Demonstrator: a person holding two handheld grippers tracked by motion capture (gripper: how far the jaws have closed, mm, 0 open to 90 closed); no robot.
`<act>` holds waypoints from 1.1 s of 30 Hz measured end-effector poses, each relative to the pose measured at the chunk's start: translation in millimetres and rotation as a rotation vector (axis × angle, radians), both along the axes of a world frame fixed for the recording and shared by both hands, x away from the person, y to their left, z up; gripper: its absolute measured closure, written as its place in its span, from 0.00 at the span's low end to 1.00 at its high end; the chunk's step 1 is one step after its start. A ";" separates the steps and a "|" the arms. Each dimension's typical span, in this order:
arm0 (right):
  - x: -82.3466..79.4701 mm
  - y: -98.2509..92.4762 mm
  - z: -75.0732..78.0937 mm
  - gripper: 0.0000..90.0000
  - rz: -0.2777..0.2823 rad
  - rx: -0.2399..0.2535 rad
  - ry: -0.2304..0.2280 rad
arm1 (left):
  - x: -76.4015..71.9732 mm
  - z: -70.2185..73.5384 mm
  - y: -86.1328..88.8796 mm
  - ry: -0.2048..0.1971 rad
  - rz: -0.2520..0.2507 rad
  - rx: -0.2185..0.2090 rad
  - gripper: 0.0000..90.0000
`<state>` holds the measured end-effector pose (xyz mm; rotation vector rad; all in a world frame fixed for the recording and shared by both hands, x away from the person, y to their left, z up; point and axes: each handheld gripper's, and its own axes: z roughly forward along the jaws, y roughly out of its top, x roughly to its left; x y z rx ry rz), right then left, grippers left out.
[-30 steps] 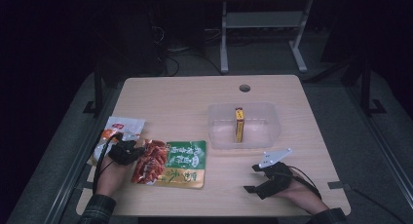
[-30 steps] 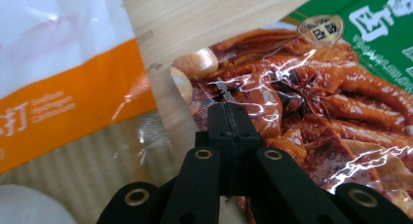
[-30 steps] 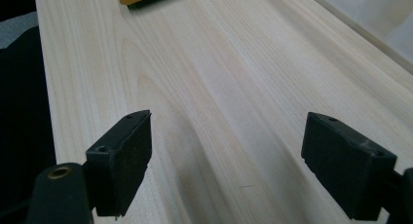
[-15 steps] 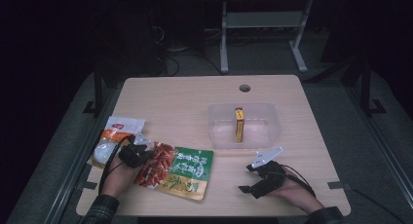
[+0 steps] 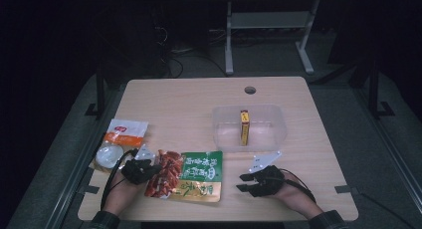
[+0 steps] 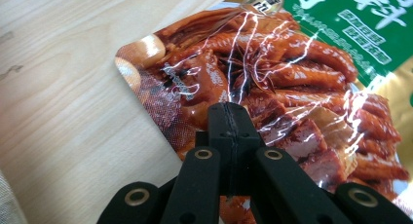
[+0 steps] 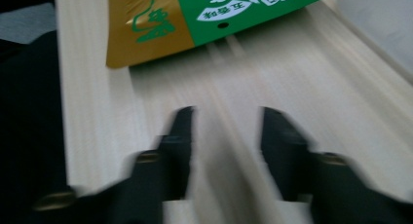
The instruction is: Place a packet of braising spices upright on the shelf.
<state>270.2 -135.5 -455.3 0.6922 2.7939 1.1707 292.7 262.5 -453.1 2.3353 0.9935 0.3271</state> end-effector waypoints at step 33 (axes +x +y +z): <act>12.0 5.5 -0.8 1.00 0.029 -0.065 0.023 | -13.0 -7.8 -68.0 0.115 -0.185 -0.227 1.00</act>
